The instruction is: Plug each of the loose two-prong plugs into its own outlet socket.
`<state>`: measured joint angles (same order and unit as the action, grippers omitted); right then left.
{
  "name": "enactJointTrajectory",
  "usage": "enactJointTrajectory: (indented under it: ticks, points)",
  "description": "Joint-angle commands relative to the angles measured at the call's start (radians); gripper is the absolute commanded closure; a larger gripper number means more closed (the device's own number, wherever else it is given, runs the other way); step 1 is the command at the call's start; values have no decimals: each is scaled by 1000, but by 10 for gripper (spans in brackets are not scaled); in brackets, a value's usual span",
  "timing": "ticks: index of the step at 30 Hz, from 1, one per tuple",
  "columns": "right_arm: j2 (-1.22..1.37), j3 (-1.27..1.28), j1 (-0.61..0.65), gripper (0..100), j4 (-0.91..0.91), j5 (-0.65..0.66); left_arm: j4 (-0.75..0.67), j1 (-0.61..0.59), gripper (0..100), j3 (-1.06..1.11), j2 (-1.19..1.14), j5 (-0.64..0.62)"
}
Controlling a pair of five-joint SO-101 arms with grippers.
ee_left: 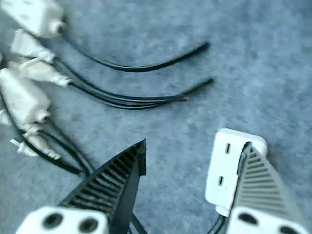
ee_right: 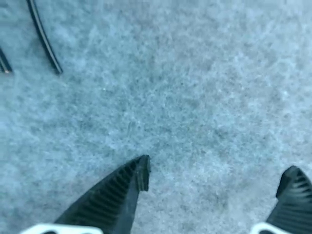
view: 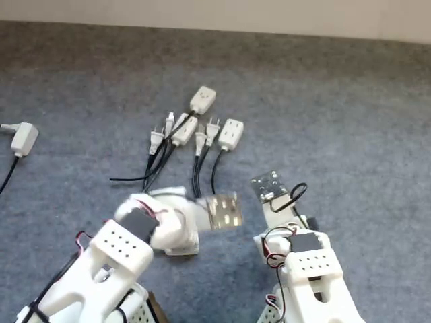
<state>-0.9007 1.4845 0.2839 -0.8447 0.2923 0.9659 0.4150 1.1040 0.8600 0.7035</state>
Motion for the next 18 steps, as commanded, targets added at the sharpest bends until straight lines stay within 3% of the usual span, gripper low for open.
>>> enactJointTrajectory:
  ticks: [1,6,10,12,18]
  points:
    - [-4,5,30,588,12,8,-46,-114,715,-119,18,-176]
    - [-10,8,27,588,12,6,-245,-349,715,-111,16,-572]
    - [-7,4,28,588,12,5,-345,-561,715,-54,13,-807]
    - [-5,2,30,588,12,5,-374,-615,715,-31,12,-824]
    - [-2,-114,31,588,-2,-6,-485,-622,715,45,8,-824]
